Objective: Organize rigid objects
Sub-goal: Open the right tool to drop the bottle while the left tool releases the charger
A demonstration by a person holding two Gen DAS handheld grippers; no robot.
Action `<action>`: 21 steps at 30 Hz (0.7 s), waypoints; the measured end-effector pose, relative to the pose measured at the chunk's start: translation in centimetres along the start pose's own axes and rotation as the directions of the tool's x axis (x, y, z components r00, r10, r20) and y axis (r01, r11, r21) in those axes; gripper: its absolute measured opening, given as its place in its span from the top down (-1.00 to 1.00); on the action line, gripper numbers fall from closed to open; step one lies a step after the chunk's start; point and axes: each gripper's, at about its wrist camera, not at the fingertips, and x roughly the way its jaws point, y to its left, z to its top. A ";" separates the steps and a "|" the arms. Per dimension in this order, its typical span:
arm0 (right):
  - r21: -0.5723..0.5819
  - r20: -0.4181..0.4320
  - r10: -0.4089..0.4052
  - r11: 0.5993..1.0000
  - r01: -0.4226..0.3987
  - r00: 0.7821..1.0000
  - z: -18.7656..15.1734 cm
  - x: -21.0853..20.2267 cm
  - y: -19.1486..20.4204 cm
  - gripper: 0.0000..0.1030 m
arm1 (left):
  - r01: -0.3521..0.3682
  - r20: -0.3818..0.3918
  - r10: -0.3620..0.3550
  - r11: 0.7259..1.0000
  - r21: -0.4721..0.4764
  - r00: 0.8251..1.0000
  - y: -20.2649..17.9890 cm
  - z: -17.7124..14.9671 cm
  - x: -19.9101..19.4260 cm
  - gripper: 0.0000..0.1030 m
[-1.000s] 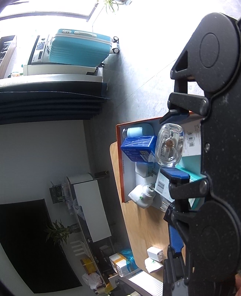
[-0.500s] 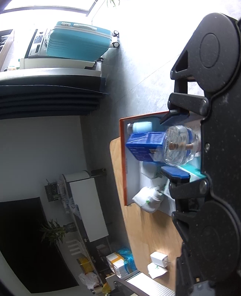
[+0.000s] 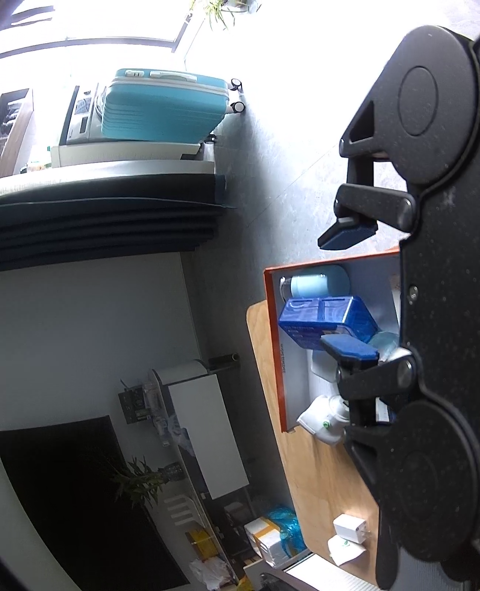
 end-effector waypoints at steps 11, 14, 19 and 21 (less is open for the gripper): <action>0.005 0.020 -0.016 1.000 0.016 1.000 0.0 -0.7 0.6 -0.41 | -0.057 0.033 0.058 0.997 -0.044 0.998 0.8 0.7 -1.9 -0.74; 0.007 0.035 -0.021 1.000 0.021 0.999 0.1 -1.1 1.0 -0.45 | -0.102 0.047 0.104 0.994 -0.049 0.993 1.2 0.9 -2.9 -0.95; 0.003 0.037 -0.028 1.000 0.028 0.999 0.1 -1.4 2.0 -0.51 | -0.159 0.071 0.165 0.984 -0.081 0.984 2.6 1.1 -4.7 -1.00; 0.001 0.037 -0.020 1.000 0.020 0.999 0.2 -1.5 2.5 -0.51 | -0.171 0.069 0.177 0.981 -0.090 0.982 3.2 1.1 -5.2 -1.00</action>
